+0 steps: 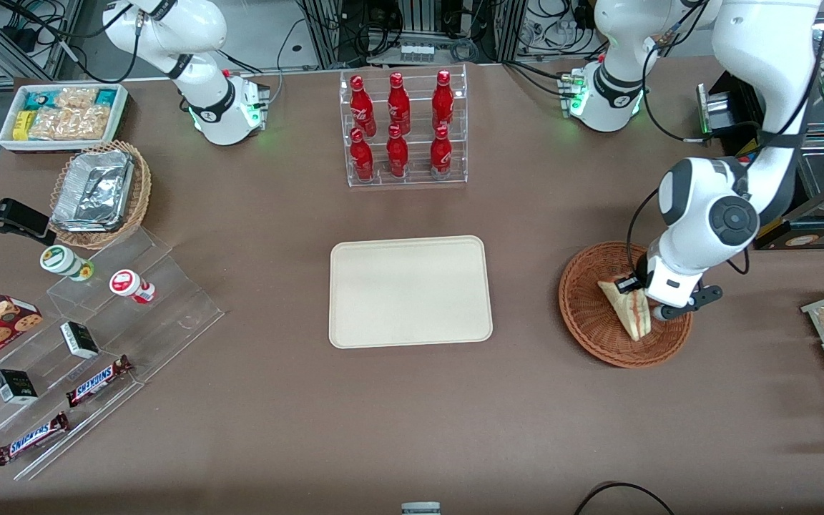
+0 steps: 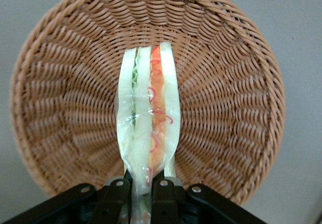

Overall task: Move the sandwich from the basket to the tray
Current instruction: 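Lift the sandwich and carry it with the left gripper over the beige tray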

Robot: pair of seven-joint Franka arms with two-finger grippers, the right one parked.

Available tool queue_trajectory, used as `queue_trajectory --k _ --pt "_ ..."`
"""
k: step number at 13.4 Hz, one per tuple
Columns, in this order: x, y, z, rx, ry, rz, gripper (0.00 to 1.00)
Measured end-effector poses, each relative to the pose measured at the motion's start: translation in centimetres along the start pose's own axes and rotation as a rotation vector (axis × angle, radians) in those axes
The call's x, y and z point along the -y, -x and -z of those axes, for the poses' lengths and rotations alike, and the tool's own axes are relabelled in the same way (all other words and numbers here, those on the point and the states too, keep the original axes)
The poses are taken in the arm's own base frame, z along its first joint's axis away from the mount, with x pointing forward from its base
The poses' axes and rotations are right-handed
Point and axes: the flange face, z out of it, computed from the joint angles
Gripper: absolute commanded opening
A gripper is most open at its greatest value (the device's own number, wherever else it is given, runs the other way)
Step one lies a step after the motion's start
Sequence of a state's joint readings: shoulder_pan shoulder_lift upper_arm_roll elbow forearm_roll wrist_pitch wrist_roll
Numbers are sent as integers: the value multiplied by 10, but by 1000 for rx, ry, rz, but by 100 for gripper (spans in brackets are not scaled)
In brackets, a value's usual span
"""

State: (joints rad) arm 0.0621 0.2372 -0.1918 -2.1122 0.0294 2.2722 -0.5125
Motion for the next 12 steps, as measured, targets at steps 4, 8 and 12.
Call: queue_trajectory --k 4,8,12 --pt "-43 7 59 10 -11 1 0" --pt "-121 55 66 1 -13 -77 0" --pt "-202 112 51 12 -16 -216 0"
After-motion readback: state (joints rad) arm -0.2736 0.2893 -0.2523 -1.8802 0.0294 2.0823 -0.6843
